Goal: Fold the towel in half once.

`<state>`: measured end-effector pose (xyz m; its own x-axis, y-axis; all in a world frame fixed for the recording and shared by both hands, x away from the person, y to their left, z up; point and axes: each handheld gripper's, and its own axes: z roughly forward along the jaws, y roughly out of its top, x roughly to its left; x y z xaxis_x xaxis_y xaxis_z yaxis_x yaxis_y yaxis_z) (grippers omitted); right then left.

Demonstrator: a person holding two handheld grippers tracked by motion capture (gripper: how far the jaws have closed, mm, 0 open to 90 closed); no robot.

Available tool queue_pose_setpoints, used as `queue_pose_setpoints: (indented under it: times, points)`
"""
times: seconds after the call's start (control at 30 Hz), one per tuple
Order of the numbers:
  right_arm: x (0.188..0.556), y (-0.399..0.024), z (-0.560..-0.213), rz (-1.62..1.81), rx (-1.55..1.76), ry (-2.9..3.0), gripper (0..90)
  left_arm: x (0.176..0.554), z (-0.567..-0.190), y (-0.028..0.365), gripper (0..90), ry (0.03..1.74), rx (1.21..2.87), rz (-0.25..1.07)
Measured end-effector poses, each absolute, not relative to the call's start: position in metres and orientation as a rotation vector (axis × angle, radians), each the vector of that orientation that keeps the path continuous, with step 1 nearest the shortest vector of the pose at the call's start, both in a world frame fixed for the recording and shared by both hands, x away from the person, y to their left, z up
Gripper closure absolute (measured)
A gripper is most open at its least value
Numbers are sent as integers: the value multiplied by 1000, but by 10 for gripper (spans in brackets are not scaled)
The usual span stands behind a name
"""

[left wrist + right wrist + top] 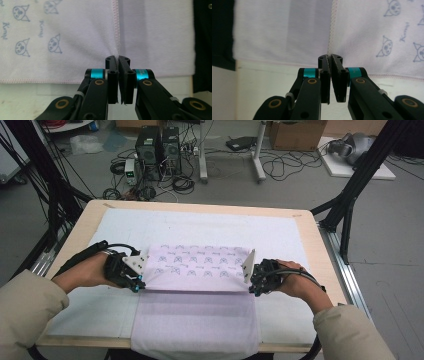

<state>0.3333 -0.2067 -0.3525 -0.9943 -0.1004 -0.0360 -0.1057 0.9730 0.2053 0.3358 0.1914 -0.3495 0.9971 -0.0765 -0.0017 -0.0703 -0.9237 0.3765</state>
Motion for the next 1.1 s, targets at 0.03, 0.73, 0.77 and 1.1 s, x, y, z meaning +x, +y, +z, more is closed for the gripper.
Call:
queue_pose_setpoints:
  times: [0.03, 0.73, 0.77, 1.1]
  points:
    - [329, -207, -351, 328, -163, 3101, 860, 332, -349, 191, 858, -115, 2751, -29]
    - [317, -227, -337, 636, 192, 3091, 425, 306, -345, 207, 432, -9, 2564, 78]
    - [323, -226, -338, 633, 247, 3081, 438, 314, -347, 208, 433, 32, 2569, 110]
    - [379, -213, -355, 492, 529, 2905, 470, 381, -365, 207, 417, 409, 2577, 217]
